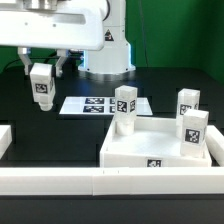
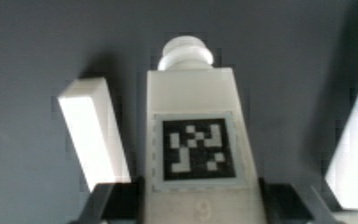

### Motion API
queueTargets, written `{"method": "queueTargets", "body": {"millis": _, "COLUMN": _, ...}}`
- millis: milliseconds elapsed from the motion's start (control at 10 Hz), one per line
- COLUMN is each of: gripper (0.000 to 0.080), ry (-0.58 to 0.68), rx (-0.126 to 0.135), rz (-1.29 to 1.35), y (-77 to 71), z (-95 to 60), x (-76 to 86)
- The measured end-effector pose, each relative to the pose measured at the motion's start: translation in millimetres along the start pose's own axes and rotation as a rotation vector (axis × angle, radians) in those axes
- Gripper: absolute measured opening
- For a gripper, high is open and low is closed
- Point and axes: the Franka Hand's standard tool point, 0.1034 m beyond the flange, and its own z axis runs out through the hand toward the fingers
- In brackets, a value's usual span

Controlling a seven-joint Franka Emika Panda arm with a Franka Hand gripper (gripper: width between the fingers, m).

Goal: Assemble square table

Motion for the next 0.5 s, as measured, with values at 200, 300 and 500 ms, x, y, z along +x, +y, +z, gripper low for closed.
{"method": "queueTargets", "body": {"millis": 200, "gripper": 0.0285, "ry": 0.144, "rx": -0.028, "rz": 0.001, "y": -13.5, "z": -10.3, "x": 12.4}}
{"method": "queueTargets", "body": {"millis": 300, "gripper": 0.0285, "ry": 0.18, "rx": -0.063, "rz": -0.012, "y": -5.1, "z": -8.4, "x": 5.1}}
{"method": "queueTargets", "body": {"millis": 500, "gripper": 0.0285, "ry": 0.178, "rx": -0.061, "rz": -0.011, "y": -5.7, "z": -8.0, "x": 5.2}}
